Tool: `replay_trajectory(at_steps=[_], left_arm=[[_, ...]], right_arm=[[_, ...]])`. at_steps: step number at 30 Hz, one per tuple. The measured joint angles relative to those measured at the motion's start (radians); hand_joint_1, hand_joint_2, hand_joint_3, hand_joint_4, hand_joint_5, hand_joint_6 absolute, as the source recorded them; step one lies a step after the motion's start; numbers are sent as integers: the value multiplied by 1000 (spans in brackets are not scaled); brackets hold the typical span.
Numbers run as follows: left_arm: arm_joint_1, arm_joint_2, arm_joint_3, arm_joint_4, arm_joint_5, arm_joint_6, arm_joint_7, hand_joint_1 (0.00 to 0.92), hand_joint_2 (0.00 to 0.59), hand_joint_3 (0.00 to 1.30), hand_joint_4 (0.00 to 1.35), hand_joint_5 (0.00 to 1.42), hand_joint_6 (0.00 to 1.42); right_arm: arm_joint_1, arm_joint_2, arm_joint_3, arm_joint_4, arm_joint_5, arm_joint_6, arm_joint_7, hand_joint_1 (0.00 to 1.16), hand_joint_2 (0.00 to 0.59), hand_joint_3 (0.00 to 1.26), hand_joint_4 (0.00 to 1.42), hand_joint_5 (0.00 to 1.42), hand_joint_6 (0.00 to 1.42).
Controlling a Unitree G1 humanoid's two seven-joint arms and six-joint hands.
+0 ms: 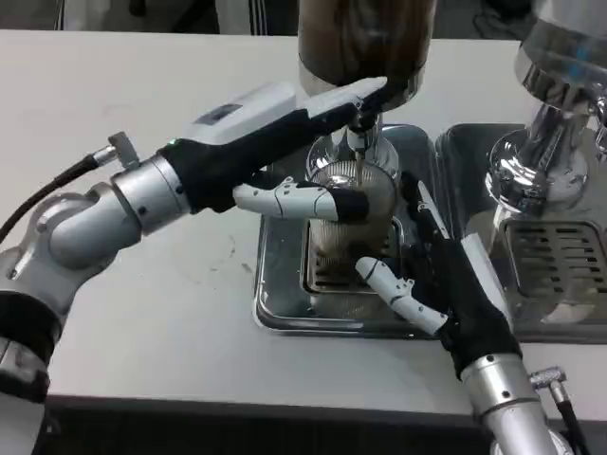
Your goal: Grasp the cup under the faucet to collect the drink, then remove the cup.
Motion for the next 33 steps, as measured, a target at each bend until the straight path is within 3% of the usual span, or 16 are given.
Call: replay_trajectory(at_steps=[14,33], left_arm=[[30,-11,43,-12,-122,33,-118,0,52,57,0,32,60],[49,-64,163,-65,-317,112,-346,0,53,87,0,55,83]], right_arm=[[-50,5,-1,76,21,-23,16,492,261,0,0,0,0],[-64,15,-7,108,21,-49,16,485,264,0,0,0,0]])
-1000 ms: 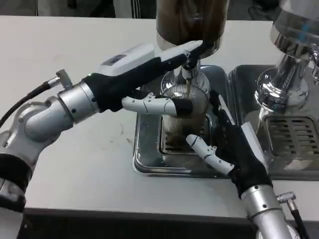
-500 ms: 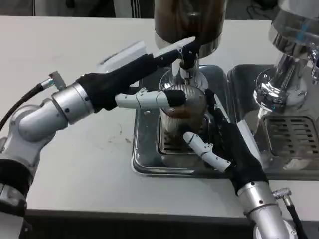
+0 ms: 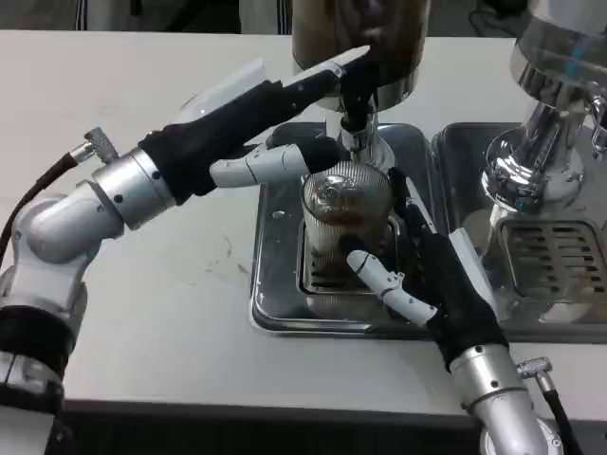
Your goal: Grasp the cup under the faucet to collect the drink, then remove the cup.
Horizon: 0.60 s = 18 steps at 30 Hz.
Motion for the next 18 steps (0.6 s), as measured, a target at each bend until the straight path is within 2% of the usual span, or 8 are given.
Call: replay_trajectory(at_steps=[5,18], left_arm=[[0,-15,33,-16,-40,22,-39,0,63,88,0,57,87],[1,-22,107,-101,-149,74,-121,0,71,105,0,71,101]], right_arm=[[-1,1,-4,1,0,-1,0,484,268,0,0,0,0],[-7,0,-15,13,-1,-2,0,484,269,0,0,0,0]])
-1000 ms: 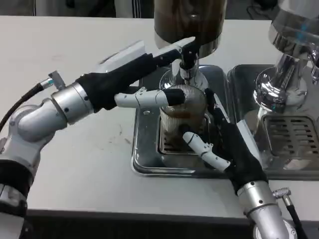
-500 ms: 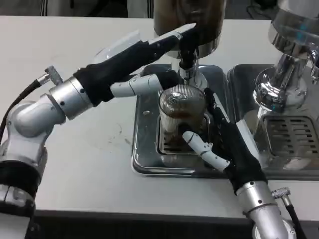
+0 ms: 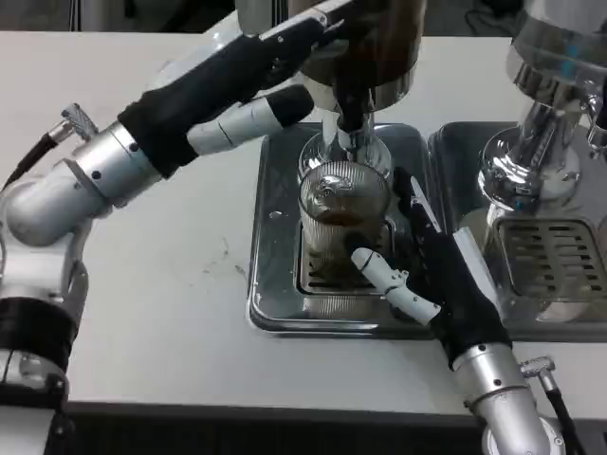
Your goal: Grasp the cup under the faucet to collect the drink, then remove the cup.
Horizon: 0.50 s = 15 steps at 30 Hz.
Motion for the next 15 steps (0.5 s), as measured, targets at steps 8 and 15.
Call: replay_trajectory(at_steps=[8,15], left_arm=[[29,-4,36,-118,-71,41,-36,0,86,144,58,130,137],[94,-3,62,-225,-136,99,-69,0,100,207,142,214,192]], right_arm=[[-5,0,-3,8,0,-3,0,483,270,4,0,0,0],[-9,1,-8,22,1,-19,0,446,273,5,2,0,0]])
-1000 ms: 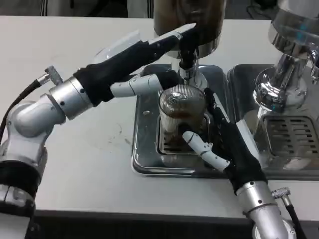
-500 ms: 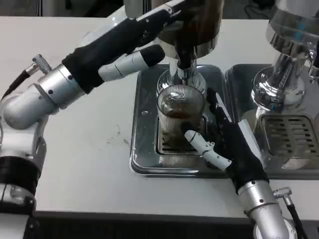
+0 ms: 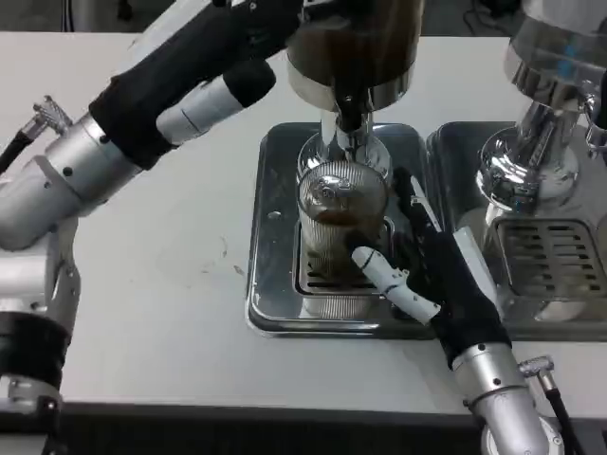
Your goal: Grasp the cup under the faucet to collect the drink, then remove the cup.
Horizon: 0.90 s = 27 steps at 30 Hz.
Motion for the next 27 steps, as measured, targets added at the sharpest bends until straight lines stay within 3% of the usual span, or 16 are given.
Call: replay_trajectory(at_steps=[12,22,27], left_arm=[[194,46,86,-225,-67,41,-13,0,92,231,179,255,225],[338,83,145,-229,-16,32,62,0,93,241,191,269,232],[391,95,170,-189,22,18,100,0,96,241,191,269,234]], right_arm=[[1,3,-6,4,2,-28,0,429,256,5,0,0,0],[-5,-2,-6,37,11,-50,9,410,233,0,0,0,0],[-12,-4,-2,40,10,-61,13,480,218,0,0,0,0]])
